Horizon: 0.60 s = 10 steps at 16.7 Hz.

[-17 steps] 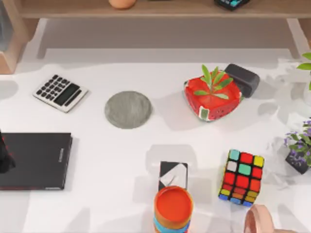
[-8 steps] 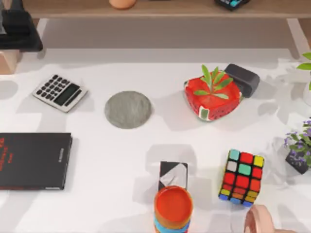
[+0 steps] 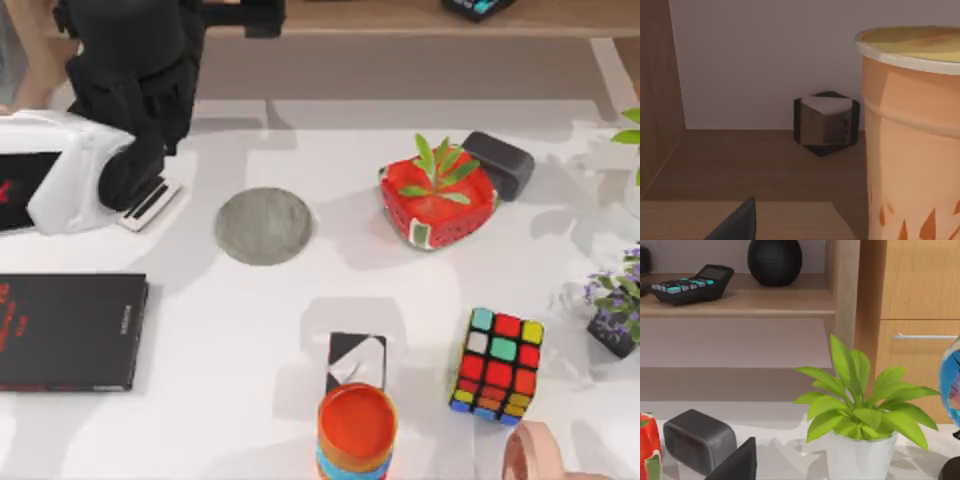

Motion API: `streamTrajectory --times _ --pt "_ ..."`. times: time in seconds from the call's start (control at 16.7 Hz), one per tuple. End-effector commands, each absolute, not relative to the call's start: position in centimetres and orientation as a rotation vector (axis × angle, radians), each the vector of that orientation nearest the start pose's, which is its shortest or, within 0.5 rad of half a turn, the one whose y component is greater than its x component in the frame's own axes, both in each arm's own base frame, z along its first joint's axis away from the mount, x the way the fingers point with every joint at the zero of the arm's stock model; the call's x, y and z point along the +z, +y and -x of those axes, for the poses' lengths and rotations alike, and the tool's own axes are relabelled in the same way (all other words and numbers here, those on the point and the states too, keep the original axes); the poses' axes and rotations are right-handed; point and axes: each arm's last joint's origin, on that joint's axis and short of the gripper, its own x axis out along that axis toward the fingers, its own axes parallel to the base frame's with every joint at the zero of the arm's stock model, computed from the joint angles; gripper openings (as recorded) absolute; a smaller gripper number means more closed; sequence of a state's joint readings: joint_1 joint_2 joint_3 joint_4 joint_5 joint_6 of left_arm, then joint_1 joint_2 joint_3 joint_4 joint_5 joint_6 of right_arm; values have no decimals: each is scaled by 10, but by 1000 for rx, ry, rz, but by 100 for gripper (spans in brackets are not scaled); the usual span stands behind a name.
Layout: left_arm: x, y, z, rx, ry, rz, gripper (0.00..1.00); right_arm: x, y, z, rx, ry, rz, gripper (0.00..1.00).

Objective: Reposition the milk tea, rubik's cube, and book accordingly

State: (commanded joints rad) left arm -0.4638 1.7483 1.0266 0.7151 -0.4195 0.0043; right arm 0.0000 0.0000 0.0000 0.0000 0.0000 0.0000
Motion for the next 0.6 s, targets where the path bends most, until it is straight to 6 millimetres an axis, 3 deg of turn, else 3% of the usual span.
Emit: streamTrajectory --times 0.3,0.6 --pt "212 -200 -384 -26 0 10 100 160 -1 -106 0 0 0 100" --pt "210 -199 -386 -23 3 9 100 160 -1 -106 0 0 0 100"
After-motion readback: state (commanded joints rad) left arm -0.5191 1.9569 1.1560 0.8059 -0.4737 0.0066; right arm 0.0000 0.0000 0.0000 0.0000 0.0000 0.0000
